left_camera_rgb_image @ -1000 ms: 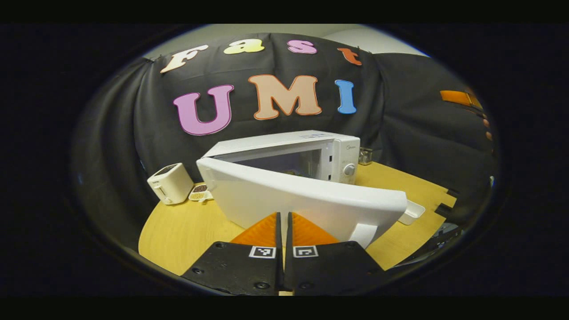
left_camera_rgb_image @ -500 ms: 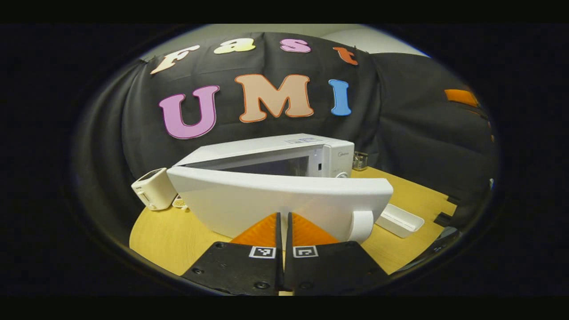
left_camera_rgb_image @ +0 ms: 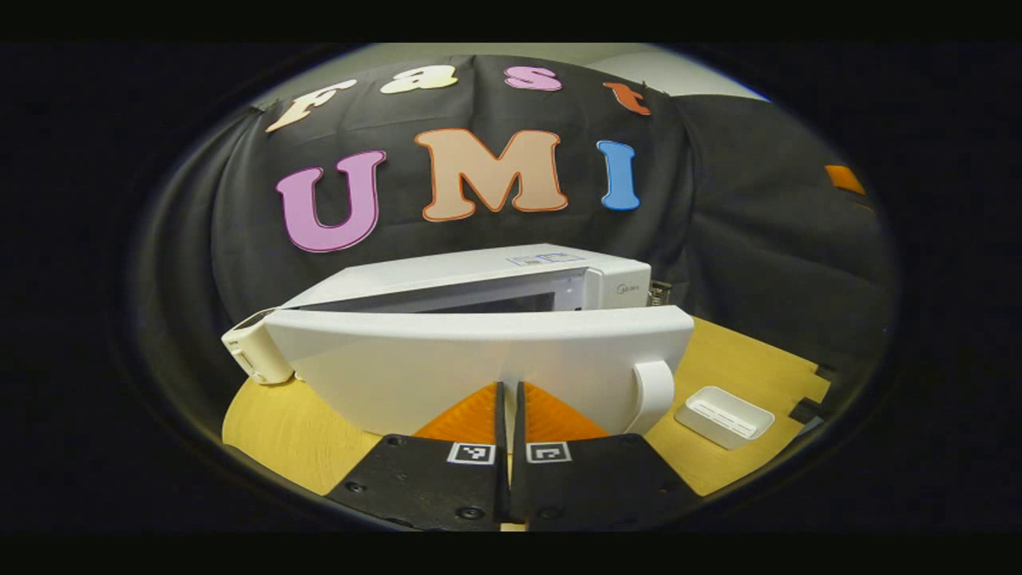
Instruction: Open the microwave oven with the left hand, put the food in, and close the microwave oven.
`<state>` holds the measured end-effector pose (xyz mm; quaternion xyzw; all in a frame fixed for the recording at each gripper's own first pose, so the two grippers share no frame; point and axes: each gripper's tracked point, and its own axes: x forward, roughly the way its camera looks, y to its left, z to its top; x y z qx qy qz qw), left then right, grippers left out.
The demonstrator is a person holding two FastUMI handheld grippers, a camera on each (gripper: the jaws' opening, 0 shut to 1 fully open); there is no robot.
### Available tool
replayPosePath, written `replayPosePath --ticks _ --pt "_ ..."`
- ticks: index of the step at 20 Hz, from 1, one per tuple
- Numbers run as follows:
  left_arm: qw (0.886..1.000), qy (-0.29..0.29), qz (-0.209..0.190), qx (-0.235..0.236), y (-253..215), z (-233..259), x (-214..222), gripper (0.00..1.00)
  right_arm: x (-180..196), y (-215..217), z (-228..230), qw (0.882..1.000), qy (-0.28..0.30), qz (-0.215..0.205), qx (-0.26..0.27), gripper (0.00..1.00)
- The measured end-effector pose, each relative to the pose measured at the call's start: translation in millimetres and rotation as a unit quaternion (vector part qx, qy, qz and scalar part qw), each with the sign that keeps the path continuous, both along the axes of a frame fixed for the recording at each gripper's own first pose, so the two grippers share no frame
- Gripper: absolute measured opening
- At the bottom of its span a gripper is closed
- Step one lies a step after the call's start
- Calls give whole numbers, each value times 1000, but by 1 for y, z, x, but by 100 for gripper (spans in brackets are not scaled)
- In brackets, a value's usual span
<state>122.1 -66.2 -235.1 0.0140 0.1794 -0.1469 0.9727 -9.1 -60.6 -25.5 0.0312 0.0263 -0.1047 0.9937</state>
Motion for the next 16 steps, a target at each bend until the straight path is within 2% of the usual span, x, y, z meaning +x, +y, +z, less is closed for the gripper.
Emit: replayPosePath --ticks 16 --pt "999 -12 25 21 -13 -6 58 0 7 -7 -7 1000 2 1 -1 87"
